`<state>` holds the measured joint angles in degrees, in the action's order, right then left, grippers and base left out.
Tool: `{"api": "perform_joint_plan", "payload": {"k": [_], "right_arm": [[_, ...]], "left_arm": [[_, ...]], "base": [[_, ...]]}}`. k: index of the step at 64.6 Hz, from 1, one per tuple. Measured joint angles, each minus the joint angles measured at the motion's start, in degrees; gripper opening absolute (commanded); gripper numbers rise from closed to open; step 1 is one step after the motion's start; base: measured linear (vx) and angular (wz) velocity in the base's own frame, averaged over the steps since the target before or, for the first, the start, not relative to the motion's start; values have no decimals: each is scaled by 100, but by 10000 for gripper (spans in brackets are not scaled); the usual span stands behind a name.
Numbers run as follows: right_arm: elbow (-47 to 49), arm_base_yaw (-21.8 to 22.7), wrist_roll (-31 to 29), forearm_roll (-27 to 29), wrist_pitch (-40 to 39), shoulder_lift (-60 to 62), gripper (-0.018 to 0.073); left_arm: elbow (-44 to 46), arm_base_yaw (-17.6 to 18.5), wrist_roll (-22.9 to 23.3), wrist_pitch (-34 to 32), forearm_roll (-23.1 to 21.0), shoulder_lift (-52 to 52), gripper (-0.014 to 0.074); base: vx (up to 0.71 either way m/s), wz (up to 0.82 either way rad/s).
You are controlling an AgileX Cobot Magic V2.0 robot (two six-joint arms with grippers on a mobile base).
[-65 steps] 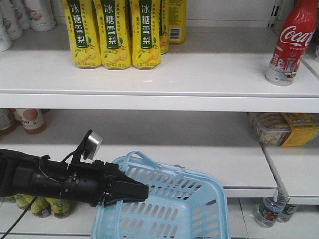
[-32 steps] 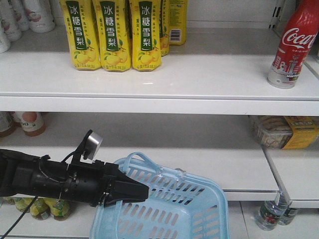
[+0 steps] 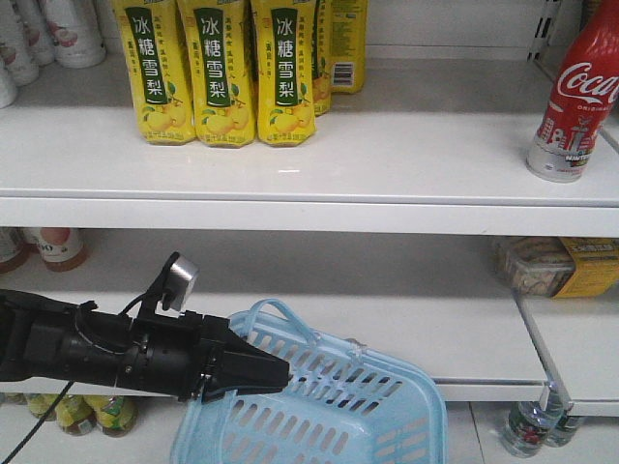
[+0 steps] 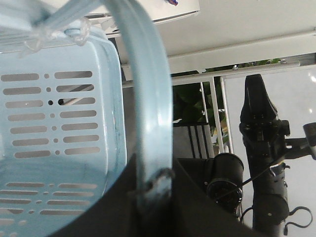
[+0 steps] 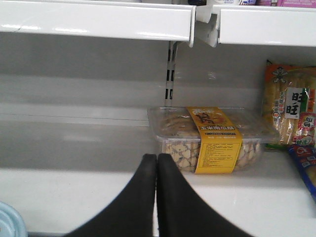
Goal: Place coke in basket with both arms
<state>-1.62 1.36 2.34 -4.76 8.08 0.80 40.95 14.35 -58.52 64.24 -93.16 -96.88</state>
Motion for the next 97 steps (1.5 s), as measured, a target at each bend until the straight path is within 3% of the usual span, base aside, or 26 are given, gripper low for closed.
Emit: {"api": "perform_joint_plan", "payload": {"k": [81, 97], "right_arm": [[0, 0, 2, 4, -91, 0, -10], [149, 0, 135, 476, -672, -6, -10]], "left_arm": [[0, 0, 8, 26, 0, 0, -6], [0, 0, 8, 26, 0, 0, -6]], "base": [[0, 0], [0, 0]]}}
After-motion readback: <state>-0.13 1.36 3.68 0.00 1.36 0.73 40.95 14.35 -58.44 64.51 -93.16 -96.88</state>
